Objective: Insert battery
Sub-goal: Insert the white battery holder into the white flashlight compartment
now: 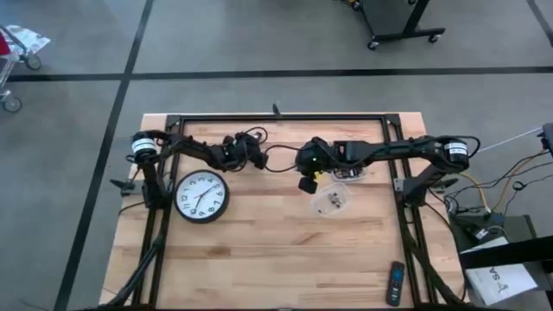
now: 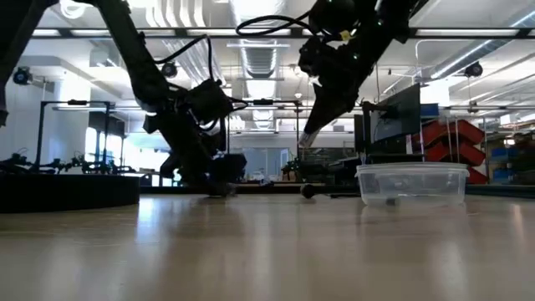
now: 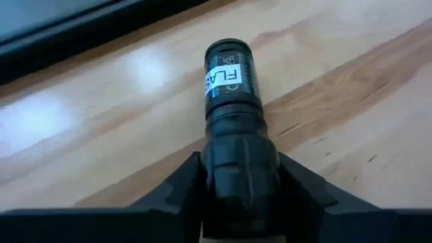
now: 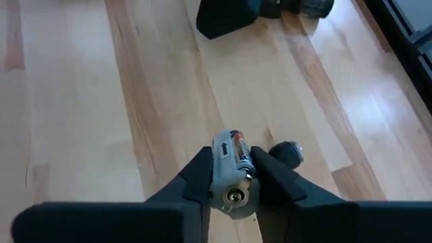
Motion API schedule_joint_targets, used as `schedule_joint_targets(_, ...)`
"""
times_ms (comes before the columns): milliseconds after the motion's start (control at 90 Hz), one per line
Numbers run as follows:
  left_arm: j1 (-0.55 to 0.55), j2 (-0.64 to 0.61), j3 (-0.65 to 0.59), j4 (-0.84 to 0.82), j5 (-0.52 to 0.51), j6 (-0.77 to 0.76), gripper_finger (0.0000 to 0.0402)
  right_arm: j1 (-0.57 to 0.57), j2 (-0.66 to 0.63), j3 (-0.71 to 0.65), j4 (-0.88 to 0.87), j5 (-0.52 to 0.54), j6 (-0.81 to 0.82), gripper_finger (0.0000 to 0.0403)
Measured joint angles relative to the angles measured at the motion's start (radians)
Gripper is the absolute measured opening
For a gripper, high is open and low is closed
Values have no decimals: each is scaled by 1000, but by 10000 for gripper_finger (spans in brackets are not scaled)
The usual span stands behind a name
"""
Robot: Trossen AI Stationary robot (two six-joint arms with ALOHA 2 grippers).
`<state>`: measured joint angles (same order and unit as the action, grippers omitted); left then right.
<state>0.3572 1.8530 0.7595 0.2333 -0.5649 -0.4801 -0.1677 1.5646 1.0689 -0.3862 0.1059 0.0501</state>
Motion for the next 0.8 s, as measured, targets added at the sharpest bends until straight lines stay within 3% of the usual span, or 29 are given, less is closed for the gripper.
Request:
schedule_joint_targets(100, -67, -29, -53, 85, -28, 38, 121, 0, 0, -10, 0, 0, -1, 58)
schedule_joint_targets(278, -179, -129, -205, 244, 100, 99, 121, 5, 0, -41, 3, -1, 2, 57)
schedule_joint_targets(511, -264, -188, -413, 701, 443, 272, 121, 50, 0, -46, 35, -4, 2, 56)
schedule_joint_targets(800, -264, -196, -449, 820, 702, 251, 121, 135, 0, -23, 85, -5, 2, 55)
